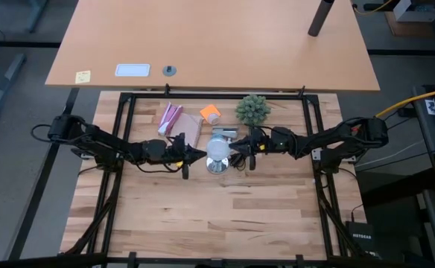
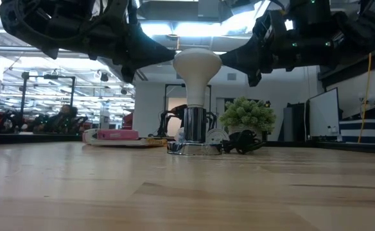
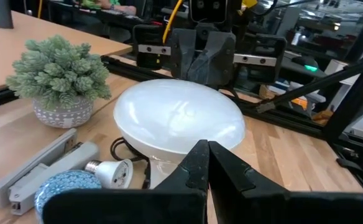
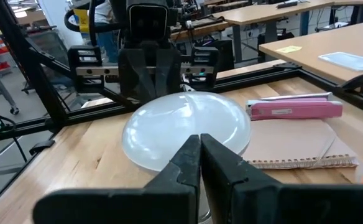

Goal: Screw lightbulb
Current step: Insert the lightbulb into the silver lamp socket

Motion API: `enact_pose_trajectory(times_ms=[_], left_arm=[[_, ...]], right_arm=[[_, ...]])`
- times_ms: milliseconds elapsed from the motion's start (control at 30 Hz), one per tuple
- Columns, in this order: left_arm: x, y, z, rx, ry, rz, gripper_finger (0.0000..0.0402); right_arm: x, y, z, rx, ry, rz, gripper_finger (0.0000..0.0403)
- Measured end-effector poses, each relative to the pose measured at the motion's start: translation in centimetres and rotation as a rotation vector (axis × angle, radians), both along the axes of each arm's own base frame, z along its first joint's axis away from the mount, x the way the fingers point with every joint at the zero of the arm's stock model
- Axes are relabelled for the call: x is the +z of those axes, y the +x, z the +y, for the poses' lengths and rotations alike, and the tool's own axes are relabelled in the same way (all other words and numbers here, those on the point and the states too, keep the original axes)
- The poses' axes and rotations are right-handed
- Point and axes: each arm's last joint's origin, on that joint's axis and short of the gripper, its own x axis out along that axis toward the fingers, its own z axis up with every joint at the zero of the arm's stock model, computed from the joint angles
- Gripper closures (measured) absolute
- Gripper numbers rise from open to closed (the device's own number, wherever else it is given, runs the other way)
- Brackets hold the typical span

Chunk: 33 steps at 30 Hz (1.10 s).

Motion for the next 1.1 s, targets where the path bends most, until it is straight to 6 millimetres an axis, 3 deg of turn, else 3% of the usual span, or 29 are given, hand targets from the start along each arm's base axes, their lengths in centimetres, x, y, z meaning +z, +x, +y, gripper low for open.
enact_pose_trajectory(times_ms=[333, 600, 833, 1100], left_arm=[[-0.2, -0.1, 0.1, 0.041, 0.006, 0.020, 0.0401], [-0.4, -0.1, 0.3, 0.067, -0.002, 0.035, 0.0401], [-0.2, -0.1, 0.3, 0.066, 0.019, 0.028, 0.0401], [1.5, -0.7, -0.2, 0.042, 0.037, -0.037, 0.0401]], right_arm=[[0.0, 0.1, 1.9, 0.071, 0.015, -0.001, 0.0386], [0.0, 0.2, 2.4, 0.059, 0.013, 0.004, 0.0386], [1.4, 1.0, 2.3, 0.054, -0.012, -0.048, 0.0386], [2.7, 1.4, 2.3, 0.071, -0.049, -0.093, 0.0386]])
